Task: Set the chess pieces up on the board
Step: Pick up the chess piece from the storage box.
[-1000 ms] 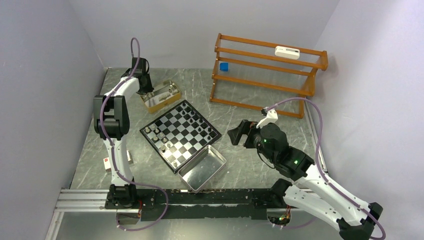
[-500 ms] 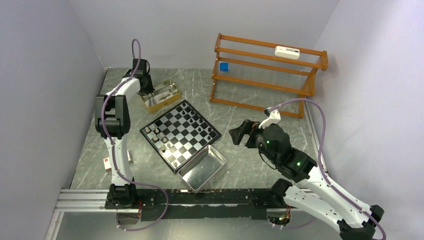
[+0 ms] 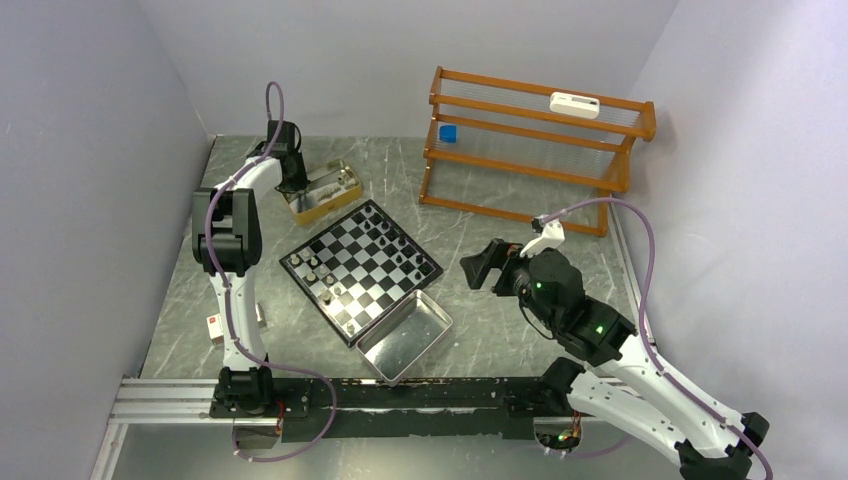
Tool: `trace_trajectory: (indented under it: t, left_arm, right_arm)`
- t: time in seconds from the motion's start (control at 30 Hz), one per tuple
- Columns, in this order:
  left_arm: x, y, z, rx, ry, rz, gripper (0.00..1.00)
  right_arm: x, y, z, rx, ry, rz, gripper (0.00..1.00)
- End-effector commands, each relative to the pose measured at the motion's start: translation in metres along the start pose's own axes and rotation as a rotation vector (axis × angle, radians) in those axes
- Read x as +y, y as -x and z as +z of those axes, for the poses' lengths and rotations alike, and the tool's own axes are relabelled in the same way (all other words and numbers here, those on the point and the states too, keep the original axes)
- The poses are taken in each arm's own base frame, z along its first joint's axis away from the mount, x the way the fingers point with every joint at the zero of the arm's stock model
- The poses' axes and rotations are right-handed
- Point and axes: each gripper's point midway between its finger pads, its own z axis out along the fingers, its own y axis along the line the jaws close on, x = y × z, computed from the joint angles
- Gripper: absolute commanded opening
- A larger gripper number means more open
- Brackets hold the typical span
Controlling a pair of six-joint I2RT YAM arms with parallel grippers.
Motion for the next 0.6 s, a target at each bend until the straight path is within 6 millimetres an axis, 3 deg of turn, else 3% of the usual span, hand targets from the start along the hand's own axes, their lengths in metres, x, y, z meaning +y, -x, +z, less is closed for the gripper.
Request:
trace_trajectory:
  t: [0.0, 0.57]
  left_arm:
    - [-0.001, 0.010, 0.003, -0.035, -0.010, -0.013, 0.18]
    - [-0.002, 0.007, -0.018, -0.019, 0.016, -0.002, 0.14]
  right_arm:
    - [-0.003, 0.005, -0.002, -0.027, -0.012, -0.002, 1.00]
    - [-0.003, 0.007, -0.006, -0.038, -0.002, 0.008, 1.00]
